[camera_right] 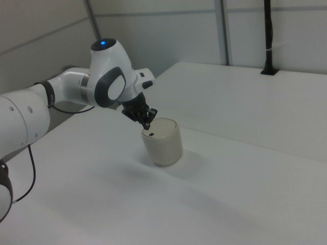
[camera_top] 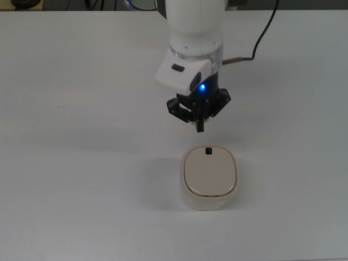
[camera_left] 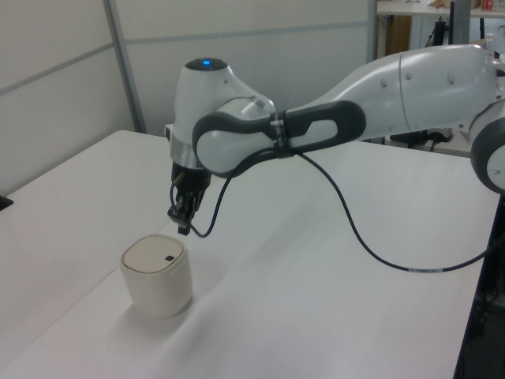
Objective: Open the trash can
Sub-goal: 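Lower the gripper and press down on the lid button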
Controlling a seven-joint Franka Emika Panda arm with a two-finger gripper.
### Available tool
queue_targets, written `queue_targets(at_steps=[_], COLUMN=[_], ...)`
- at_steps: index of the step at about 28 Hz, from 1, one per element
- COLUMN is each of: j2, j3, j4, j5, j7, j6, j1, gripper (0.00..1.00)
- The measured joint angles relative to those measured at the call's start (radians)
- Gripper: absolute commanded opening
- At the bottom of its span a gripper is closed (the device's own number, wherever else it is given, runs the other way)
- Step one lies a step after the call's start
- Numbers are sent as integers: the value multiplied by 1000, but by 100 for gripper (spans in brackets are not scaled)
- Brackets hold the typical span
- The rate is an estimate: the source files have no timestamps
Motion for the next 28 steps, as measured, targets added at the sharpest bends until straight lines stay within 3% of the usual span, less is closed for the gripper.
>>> queue_targets(at_steps=[14,28], j2=[95,116], j3=[0,0], j4=[0,0], j5=[-21,-25], j7=[15,15], j6=[194,223], j1=[20,39], gripper=[0,0])
